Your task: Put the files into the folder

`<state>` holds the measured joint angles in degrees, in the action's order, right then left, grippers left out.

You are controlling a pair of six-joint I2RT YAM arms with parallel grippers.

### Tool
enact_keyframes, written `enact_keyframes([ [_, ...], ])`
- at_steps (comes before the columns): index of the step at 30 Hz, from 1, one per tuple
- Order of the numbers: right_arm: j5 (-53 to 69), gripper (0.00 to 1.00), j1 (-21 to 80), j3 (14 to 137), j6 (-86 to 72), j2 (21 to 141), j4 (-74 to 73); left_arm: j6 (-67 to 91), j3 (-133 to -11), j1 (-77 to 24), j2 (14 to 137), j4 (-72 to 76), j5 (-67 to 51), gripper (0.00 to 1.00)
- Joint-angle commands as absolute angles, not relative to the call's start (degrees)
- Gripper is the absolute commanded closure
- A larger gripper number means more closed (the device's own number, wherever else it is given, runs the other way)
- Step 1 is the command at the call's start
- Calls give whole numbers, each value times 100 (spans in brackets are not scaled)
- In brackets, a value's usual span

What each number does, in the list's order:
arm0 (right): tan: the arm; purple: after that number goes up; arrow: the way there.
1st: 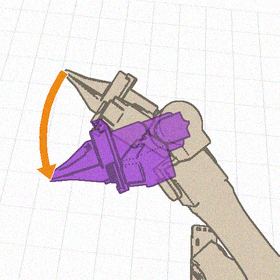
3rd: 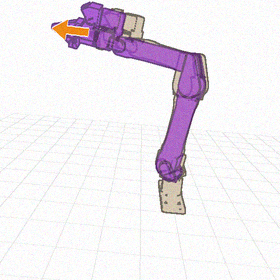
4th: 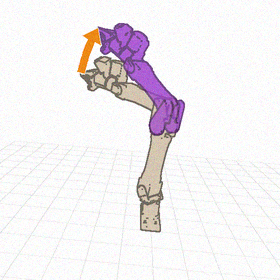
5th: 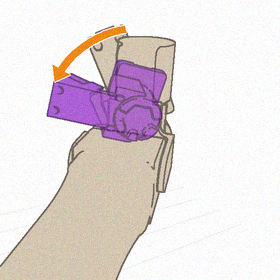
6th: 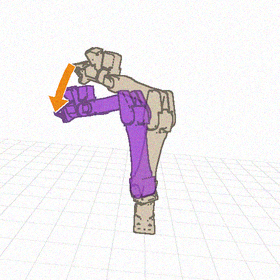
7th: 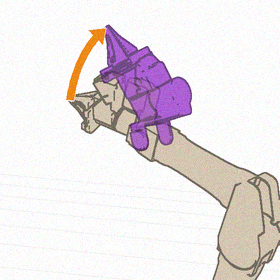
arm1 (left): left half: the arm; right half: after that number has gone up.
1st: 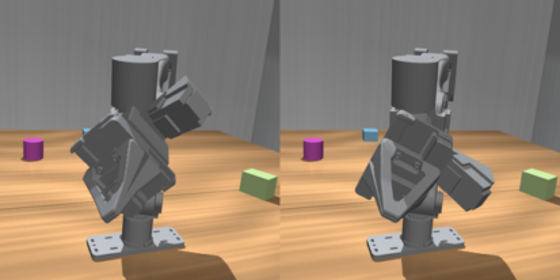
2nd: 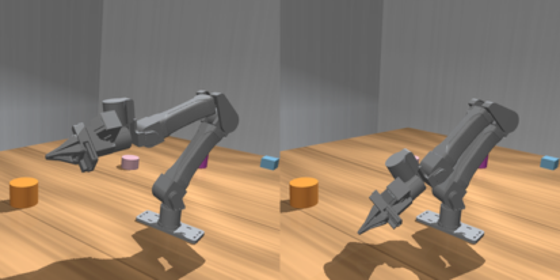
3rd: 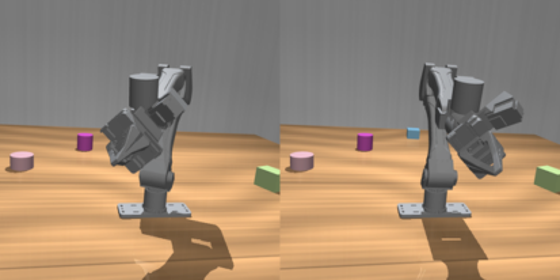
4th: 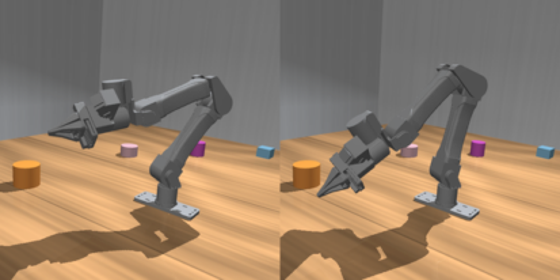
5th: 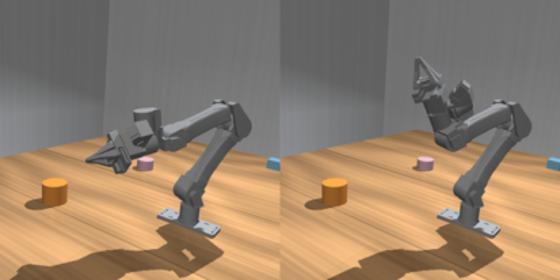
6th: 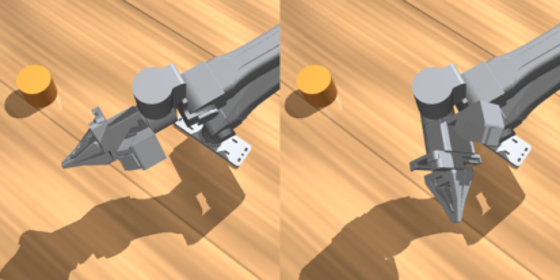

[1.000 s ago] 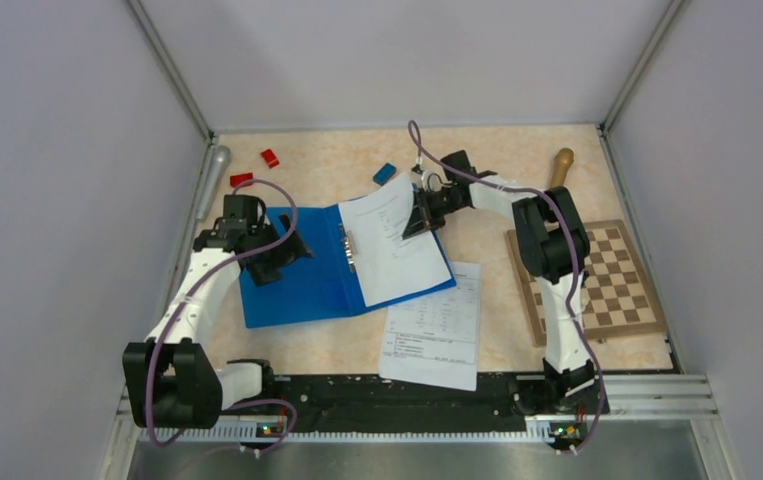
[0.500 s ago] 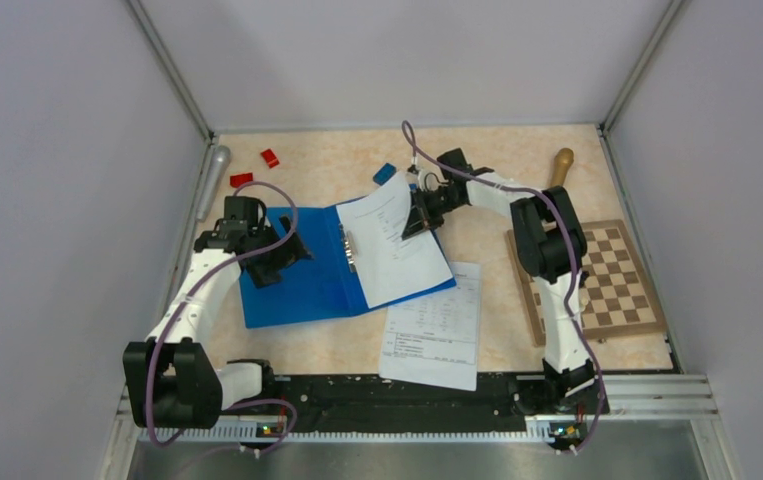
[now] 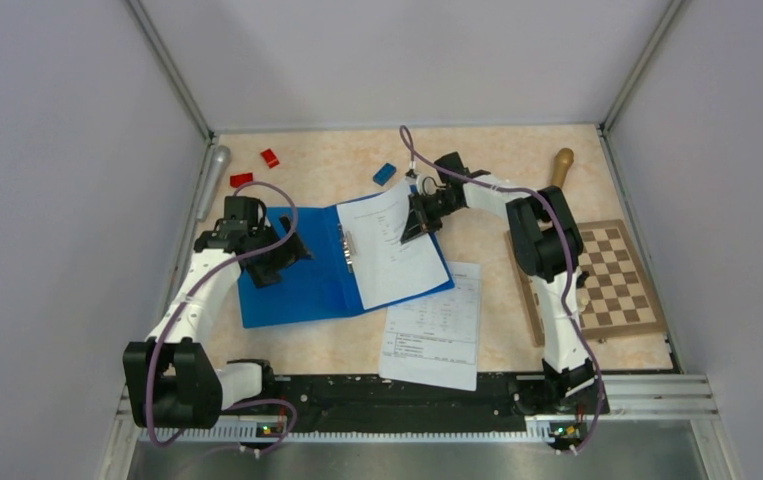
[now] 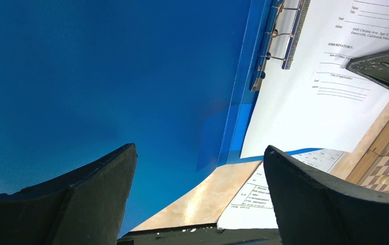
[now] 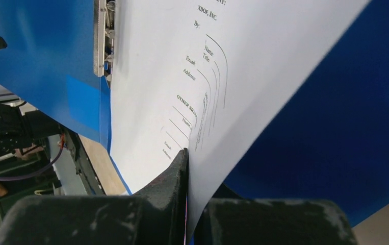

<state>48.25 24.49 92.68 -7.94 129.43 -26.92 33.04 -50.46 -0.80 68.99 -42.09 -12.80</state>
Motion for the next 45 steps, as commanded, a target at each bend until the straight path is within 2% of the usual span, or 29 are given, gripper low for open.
enact_keyframes([
  [1, 4791, 90, 2528, 9472, -848, 12943, -2544, 3321, -5062, -62, 6783, -4105, -1323, 1],
  [6, 4612, 56, 2523, 9430, -933, 12752, -2549, 3301, -5067, -62, 6781, -4105, -1373, 1],
  [11, 3918, 36, 2522, 9387, -1026, 12422, -2600, 3311, -5082, -69, 6803, -4105, -1384, 1],
  [14, 3316, 14, 2527, 9423, -1021, 12248, -2782, 3325, -5075, -75, 6779, -4078, -1414, 1],
  [16, 2870, 7, 2518, 9484, -1008, 12159, -2985, 3331, -5060, -70, 6756, -4069, -1417, 1],
  [19, 2001, 2, 2516, 9516, -1101, 11960, -3171, 3323, -5036, -75, 6738, -4057, -1393, 1],
  [22, 1162, 1, 2471, 9383, -1320, 11567, -3190, 3330, -5138, -195, 6696, -4148, -1181, 2],
  [26, 670, 1, 2223, 8642, -1650, 10530, -2923, 3393, -5221, -358, 6635, -4017, -1177, 1],
  [32, 670, 1, 1933, 6159, -2258, 8592, -2278, 3416, -5245, -588, 6944, -3848, -1231, 1],
  [36, 1123, 1, 1935, 4748, -2814, 7501, -2094, 3445, -5395, -717, 7010, -3797, -1145, 1],
  [40, 1213, 1, 1938, 3892, -3260, 6598, -2408, 3404, -5729, -1267, 7047, -4050, -179, 1],
  [45, 1536, 1, 1937, 2964, -4072, 5773, -2355, 3487, -5734, -1339, 7291, -3916, -354, 1],
])
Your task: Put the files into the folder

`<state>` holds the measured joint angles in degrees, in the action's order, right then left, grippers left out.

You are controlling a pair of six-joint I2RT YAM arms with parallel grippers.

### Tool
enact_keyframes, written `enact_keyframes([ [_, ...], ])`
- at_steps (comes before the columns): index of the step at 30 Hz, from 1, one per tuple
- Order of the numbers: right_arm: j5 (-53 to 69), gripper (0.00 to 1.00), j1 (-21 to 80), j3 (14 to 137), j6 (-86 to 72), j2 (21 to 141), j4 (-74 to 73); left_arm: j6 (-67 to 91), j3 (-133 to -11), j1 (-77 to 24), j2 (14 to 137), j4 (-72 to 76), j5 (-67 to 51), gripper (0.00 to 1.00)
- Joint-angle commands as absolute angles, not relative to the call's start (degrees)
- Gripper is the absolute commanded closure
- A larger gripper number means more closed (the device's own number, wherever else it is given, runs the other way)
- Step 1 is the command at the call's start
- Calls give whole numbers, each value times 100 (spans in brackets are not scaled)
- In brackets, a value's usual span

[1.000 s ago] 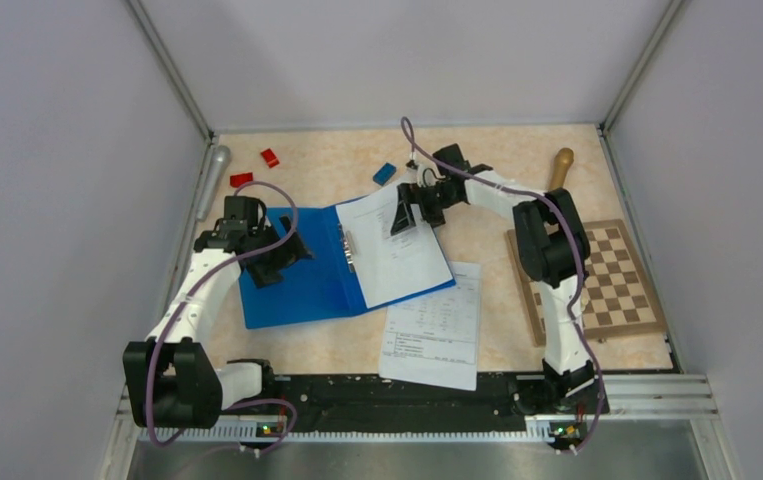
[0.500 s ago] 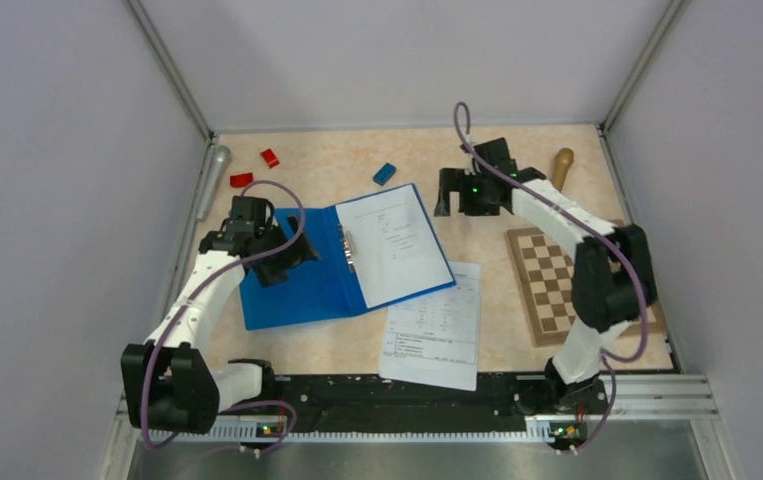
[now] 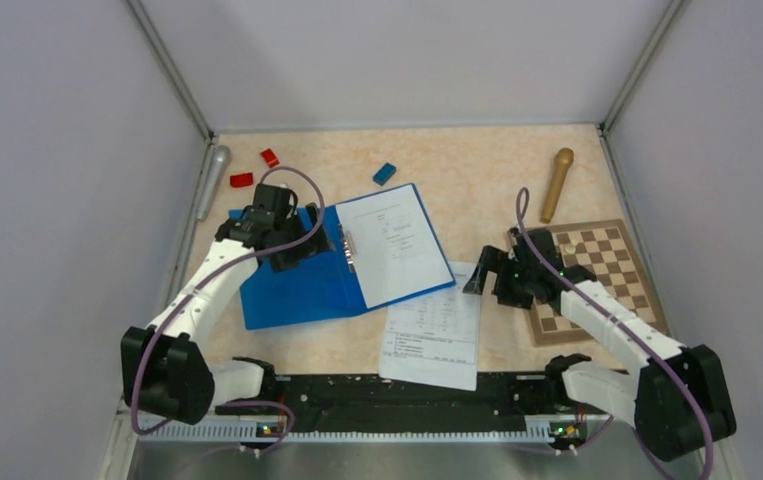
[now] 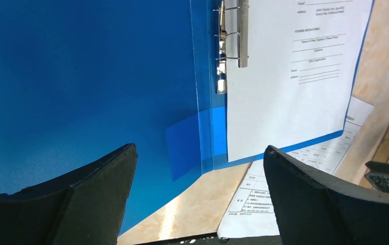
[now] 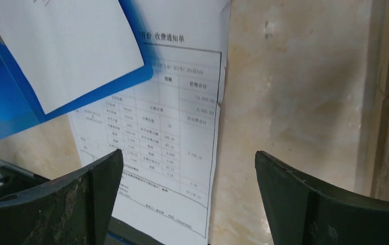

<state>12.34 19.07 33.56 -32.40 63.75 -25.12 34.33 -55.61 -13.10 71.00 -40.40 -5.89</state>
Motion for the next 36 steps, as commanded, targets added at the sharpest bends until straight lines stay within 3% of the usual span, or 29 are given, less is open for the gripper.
enact_keyframes([
  [1, 1586, 1, 1941, 2834, -4266, 5665, -2398, 3493, -5732, -1348, 7310, -3915, -341, 1],
  [6, 1946, 1, 1940, 1934, -5171, 5044, -1805, 3624, -5588, -1358, 7343, -3801, -342, 1],
  [12, 2443, 3, 1939, 1304, -5587, 5319, -729, 3775, -5576, -1642, 7425, -3552, -815, 1],
  [16, 2552, 2, 1937, 1281, -5716, 5499, -330, 4133, -5338, -1863, 7728, -2901, -2072, 1],
  [23, 2718, 2, 1942, 926, -6130, 5351, 433, 4173, -5647, -3128, 9022, -1986, -3474, 1],
  [36, 3015, 5, 1936, 926, -5715, 5164, 780, 4150, -5712, -3423, 10032, -1699, -3348, 1],
])
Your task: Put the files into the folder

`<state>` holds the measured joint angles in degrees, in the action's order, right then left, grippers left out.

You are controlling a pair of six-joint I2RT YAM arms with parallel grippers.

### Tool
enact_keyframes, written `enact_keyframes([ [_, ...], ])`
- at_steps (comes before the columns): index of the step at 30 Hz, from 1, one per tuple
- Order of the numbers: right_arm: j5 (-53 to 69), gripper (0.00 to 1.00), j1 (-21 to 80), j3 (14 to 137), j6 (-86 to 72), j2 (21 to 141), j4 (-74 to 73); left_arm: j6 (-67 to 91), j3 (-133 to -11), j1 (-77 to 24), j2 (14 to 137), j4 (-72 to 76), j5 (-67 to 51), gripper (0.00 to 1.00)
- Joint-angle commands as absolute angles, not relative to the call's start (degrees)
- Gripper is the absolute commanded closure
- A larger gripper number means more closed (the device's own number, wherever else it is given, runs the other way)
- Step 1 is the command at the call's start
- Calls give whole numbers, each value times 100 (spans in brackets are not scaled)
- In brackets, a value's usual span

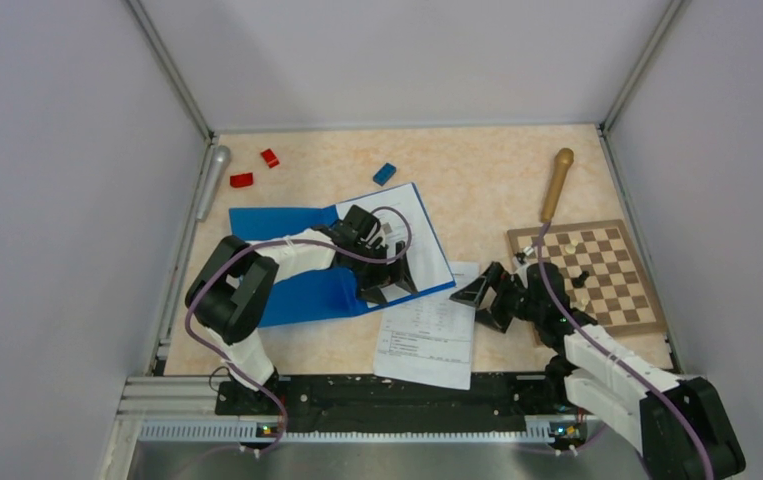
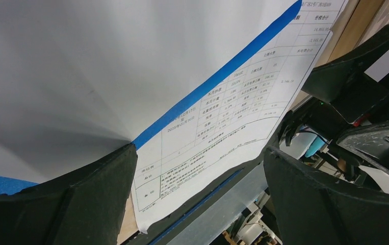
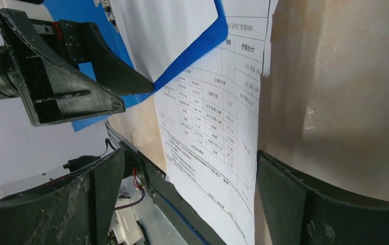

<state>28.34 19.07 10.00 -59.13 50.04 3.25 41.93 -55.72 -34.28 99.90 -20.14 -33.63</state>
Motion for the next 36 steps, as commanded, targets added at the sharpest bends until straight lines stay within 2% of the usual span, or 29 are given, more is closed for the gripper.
enact_keyframes([
  [1, 3072, 6, 1937, 887, -5682, 5287, 937, 4151, -5705, -3420, 10051, -1710, -3336, 1],
  [5, 3408, 11, 1938, 1108, -5116, 5986, 1131, 4142, -5696, -3421, 10060, -1781, -3262, 1],
  [10, 3502, 32, 1936, 1166, -4998, 6468, 1481, 4104, -5756, -3422, 10003, -1884, -3190, 1],
  [13, 3430, 52, 1940, 1192, -4945, 6474, 1380, 4066, -5761, -3422, 9877, -1908, -3239, 1],
  [14, 3334, 64, 1937, 1209, -4928, 6428, 1244, 4047, -5784, -3419, 9800, -1948, -3261, 1],
  [16, 2961, 99, 1942, 1348, -4731, 6250, 614, 4027, -5863, -3429, 9641, -2068, -3274, 1],
  [22, 1739, 100, 1936, 2239, -3742, 5460, -1767, 3586, -6288, -3420, 9045, -2421, -3655, 1],
  [27, 672, 100, 1932, 3612, -3127, 5218, -3528, 3322, -6810, -3354, 8636, -2884, -3520, 1],
  [32, 232, 100, 1915, 5016, -2954, 4990, -3724, 3402, -6948, -2938, 8184, -3015, -3082, 1],
  [36, 592, 100, 1910, 6400, -2869, 5596, -3357, 3322, -6760, -2466, 7815, -3315, -2814, 1],
])
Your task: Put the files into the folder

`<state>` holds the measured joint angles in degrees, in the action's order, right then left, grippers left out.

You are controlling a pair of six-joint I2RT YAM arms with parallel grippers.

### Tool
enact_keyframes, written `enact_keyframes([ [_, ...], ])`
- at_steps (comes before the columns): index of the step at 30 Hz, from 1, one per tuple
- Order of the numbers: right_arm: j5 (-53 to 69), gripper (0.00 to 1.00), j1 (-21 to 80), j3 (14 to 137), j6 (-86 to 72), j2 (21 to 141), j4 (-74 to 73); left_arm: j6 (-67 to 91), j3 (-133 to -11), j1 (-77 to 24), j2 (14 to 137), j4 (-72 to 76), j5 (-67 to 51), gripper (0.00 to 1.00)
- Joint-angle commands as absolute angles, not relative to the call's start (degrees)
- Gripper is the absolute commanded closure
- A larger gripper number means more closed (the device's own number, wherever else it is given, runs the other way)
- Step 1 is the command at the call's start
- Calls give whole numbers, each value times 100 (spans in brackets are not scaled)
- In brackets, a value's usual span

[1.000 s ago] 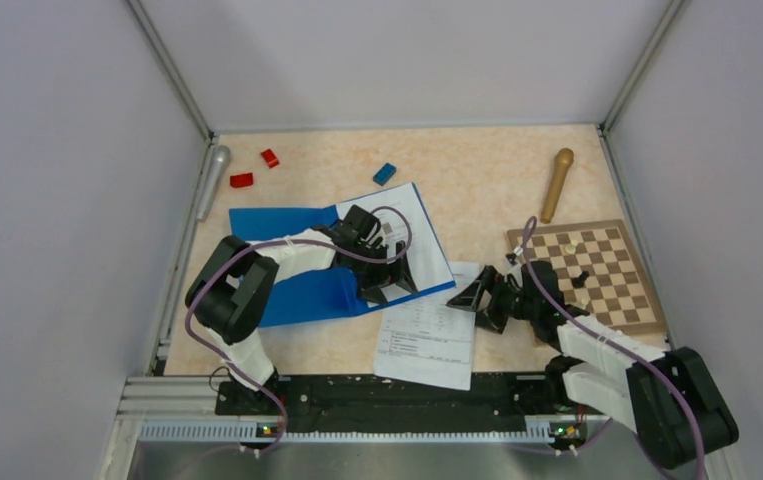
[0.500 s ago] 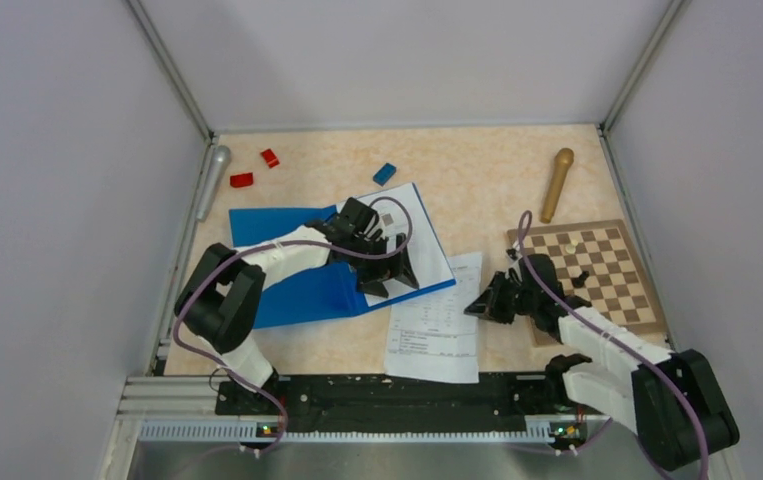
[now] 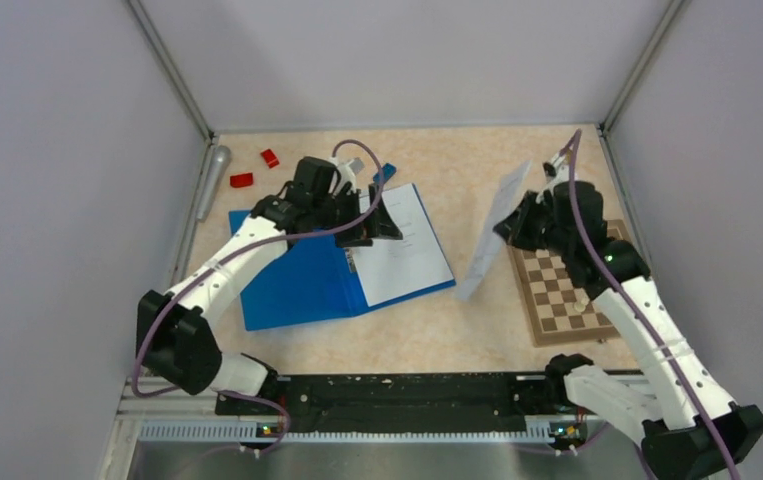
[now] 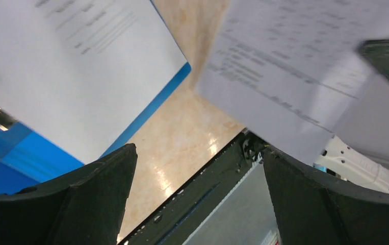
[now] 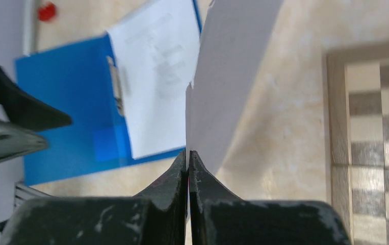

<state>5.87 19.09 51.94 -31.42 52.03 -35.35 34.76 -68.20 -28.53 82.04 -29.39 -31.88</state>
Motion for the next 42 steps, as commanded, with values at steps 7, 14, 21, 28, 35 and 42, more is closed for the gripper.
enact_keyframes([
  [7, 2601, 100, 2197, 7490, -3009, 7246, -1149, 3293, -5927, -1691, 7005, -3599, -2136, 1],
  [14, 3827, 100, 2907, 8759, -2962, 9069, -863, 3993, -5027, -1329, 6114, -3699, -1494, 1],
  [21, 5016, 100, 2332, 7805, -3986, 9620, 719, 4253, -4653, -1284, 5219, -3720, -937, 1],
  [28, 6281, 100, 1702, 7595, -3447, 10580, 647, 4124, -4888, -1257, 5501, -3926, -843, 1],
  [35, 5621, 100, 1664, 8578, -1279, 11720, -2002, 4173, -4874, -1257, 5507, -3900, -747, 1],
  [42, 5597, 100, 1669, 8925, -1040, 12084, -2240, 4043, -4675, -1248, 5640, -3843, -879, 1],
])
